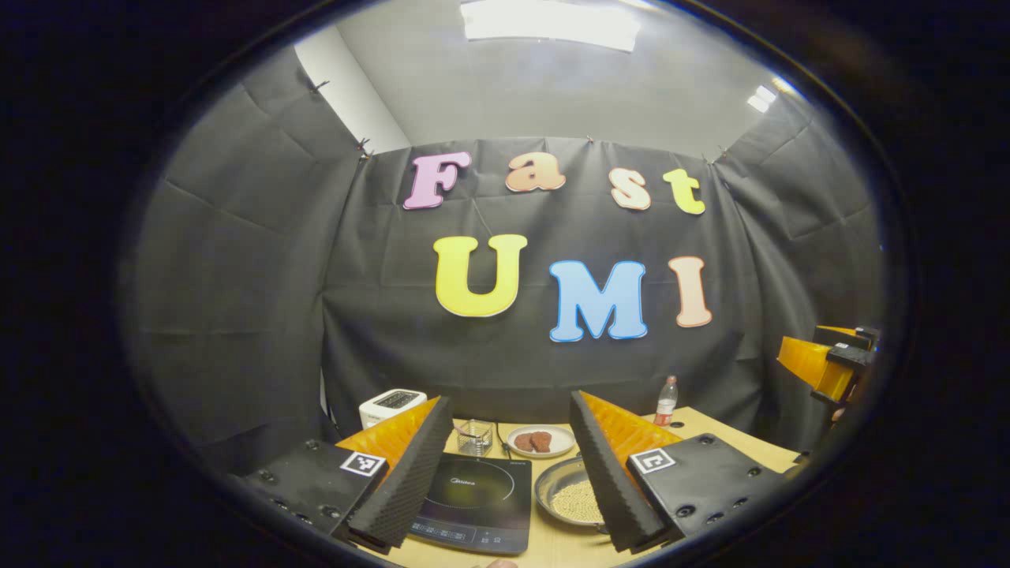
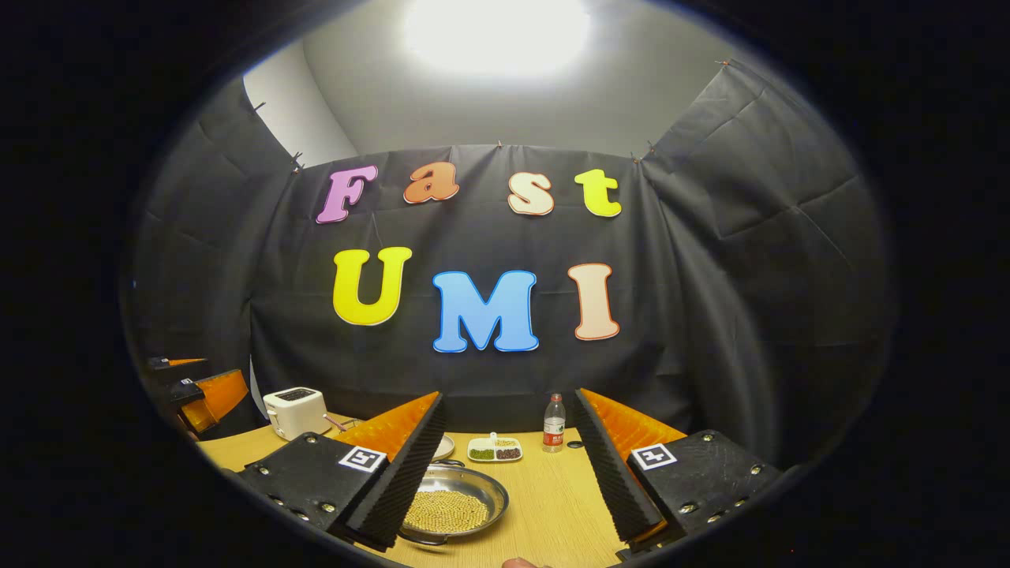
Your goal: First push the handle of the pot to place it horizontally, then grasp the pot with both hands and set it on the induction cooktop.
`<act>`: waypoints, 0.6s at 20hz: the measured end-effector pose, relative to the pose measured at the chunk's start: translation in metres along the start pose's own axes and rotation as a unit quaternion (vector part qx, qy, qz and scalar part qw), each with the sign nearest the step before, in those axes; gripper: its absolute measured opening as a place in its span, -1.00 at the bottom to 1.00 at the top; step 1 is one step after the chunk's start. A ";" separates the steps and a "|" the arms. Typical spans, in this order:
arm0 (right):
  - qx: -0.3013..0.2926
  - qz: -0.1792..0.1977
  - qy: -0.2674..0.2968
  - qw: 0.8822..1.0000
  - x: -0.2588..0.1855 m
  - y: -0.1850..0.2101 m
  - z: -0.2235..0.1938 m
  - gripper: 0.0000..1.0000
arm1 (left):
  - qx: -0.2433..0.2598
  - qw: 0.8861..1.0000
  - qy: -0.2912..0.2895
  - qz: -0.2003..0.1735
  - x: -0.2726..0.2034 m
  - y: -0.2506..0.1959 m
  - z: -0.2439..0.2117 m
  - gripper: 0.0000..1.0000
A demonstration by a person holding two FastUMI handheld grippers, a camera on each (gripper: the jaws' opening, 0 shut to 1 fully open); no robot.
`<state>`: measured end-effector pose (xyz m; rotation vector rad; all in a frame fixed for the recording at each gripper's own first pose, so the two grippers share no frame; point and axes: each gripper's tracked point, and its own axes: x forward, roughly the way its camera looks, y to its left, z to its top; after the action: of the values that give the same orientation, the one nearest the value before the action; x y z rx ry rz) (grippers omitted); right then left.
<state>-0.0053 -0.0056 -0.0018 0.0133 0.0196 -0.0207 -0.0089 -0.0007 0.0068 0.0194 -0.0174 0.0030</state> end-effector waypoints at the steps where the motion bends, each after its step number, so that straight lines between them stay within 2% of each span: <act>1: 0.002 0.000 0.002 1.000 0.000 -0.001 -0.001 0.94 | 0.002 1.000 -0.002 0.000 0.001 -0.001 0.001 0.93; 6: 0.004 -0.001 0.000 1.000 0.005 -0.002 0.003 0.94 | 0.004 1.000 -0.011 -0.003 0.003 -0.002 0.008 0.97; 12: -0.001 0.001 0.004 1.000 0.006 -0.002 0.001 0.94 | 0.003 1.000 -0.012 -0.002 0.005 -0.002 0.009 0.93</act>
<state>0.0012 -0.0074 -0.0006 0.0115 0.0270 -0.0182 -0.0043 -0.0024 0.0161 0.0250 -0.0414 -0.0021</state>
